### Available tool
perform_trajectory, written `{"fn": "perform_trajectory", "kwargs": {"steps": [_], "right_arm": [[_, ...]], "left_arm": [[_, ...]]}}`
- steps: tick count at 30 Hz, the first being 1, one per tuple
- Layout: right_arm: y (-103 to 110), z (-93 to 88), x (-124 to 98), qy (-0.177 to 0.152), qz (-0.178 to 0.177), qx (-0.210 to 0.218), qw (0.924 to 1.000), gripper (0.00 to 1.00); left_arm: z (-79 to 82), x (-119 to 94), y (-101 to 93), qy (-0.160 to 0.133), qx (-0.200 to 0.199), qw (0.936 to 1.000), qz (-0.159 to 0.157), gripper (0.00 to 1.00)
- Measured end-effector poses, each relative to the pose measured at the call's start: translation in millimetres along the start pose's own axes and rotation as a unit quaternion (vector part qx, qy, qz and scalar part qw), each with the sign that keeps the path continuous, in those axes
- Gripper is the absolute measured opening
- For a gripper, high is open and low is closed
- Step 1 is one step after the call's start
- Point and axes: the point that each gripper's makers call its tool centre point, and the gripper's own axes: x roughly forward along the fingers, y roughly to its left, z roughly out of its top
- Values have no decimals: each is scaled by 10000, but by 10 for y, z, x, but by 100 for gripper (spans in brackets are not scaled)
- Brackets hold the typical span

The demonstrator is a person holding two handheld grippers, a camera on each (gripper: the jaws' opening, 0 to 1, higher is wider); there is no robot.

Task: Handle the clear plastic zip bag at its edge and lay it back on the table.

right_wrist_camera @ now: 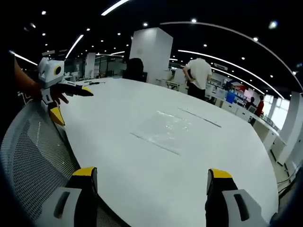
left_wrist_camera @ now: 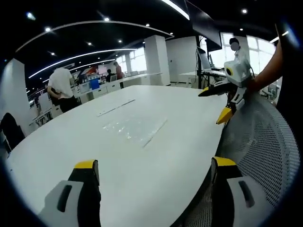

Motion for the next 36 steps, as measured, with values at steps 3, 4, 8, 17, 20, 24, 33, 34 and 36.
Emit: {"fn": "perform_trajectory", "kwargs": {"steps": [3, 4, 8, 17, 20, 24, 33, 34, 36], "right_arm": [[-7, 2, -3, -10, -16, 14, 10000, 97], [-9, 3, -2, -13, -20, 21, 10000, 97], [-8, 1, -4, -10, -13, 31, 10000, 97], [-5, -6, -2, 11, 0, 14, 10000, 96], [-10, -5, -1, 5, -9, 16, 10000, 96], [-19, -3, -4, -9, -33, 18, 10000, 96], [-38, 3, -10, -34, -73, 40, 10000, 96], [-39, 5, -11, -35, -74, 37, 10000, 96], [-41, 10, -12, -45, -78, 42, 10000, 96]], "left_arm": [[-6, 5, -17, 23, 26, 10000, -37, 98], [-6, 6, -23, 31, 38, 10000, -45, 98], [-8, 7, -28, 44, 50, 10000, -52, 98], [-9, 5, -8, 41, 94, 9999, -8, 98], [-12, 5, 8, 45, 132, 9999, 26, 98], [-18, 6, 7, 65, 163, 9998, 37, 98], [-33, 21, -28, 143, 237, 9996, -44, 98], [-44, 26, -35, 179, 241, 9995, -70, 98], [-59, 35, -50, 231, 296, 9992, -113, 98]]}}
